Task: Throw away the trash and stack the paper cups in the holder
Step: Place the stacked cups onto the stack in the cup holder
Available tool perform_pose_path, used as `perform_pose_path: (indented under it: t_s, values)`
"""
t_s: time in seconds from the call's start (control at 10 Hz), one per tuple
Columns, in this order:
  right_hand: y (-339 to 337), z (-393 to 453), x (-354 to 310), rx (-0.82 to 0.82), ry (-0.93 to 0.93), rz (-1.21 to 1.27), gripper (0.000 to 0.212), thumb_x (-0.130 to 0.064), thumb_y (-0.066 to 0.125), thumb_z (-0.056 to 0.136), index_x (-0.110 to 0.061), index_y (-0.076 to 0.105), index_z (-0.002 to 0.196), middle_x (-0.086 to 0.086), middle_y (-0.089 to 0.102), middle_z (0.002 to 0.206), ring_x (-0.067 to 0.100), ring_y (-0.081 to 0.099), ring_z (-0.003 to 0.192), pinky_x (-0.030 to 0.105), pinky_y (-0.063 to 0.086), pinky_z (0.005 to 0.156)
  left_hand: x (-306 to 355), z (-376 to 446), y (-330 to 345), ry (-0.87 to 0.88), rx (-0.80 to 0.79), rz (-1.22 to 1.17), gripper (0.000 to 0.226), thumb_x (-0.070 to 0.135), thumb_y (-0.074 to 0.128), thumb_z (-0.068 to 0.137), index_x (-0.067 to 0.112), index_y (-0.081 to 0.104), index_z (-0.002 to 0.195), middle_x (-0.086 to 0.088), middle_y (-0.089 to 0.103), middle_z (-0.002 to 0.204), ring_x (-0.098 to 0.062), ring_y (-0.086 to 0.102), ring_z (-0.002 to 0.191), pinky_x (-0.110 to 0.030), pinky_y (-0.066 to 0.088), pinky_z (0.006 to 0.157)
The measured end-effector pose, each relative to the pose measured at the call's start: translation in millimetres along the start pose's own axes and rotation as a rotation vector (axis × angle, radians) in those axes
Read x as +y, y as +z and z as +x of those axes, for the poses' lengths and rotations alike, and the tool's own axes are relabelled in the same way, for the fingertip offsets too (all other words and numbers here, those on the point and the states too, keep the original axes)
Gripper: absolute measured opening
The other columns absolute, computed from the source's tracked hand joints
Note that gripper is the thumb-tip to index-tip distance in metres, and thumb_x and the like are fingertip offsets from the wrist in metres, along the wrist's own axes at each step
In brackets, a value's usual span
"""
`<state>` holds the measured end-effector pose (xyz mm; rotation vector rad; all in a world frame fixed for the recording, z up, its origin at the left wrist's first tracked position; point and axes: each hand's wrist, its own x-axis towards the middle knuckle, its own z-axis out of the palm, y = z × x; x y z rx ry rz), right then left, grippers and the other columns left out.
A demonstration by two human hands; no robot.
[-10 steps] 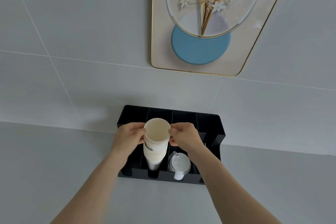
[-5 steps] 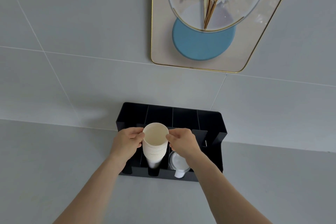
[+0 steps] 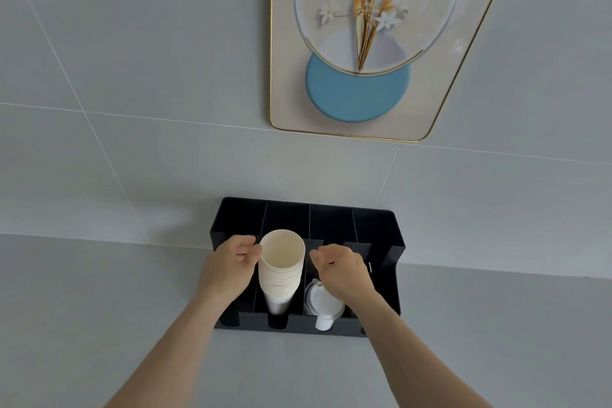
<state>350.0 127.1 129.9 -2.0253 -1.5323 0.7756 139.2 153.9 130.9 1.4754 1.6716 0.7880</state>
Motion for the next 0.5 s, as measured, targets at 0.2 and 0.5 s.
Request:
perform_pose_path:
  t_s: [0.2,0.5]
  values:
    - [-20.6,-27.1,13.8,0.027,-0.075,-0.295,0.053,-0.047,0.053,0.103,-0.017,0.050,0.146,0.004,0.058,0.142,0.025,0.058,0.126,0.036,0.050,0.100,1.9,-19.4,-6.8,0.185,-0.018,0.306,0.048,0.043,0.058,0.098,0.024,0.053,0.142,0.006,0.061,0.141,-0.015,0.058,0.129,-0.036,0.048,0.103]
    - [-41.5,-75.2,42.7,0.078,-0.097,-0.548,0.053,-0.047,0.050,0.103,-0.014,0.046,0.145,0.005,0.054,0.143,0.027,0.050,0.132,0.035,0.042,0.109,-1.8,-55.9,-6.2,0.378,-0.059,0.698,0.062,0.058,0.055,0.095,0.021,0.046,0.145,0.004,0.057,0.139,-0.020,0.051,0.129,-0.034,0.048,0.100]
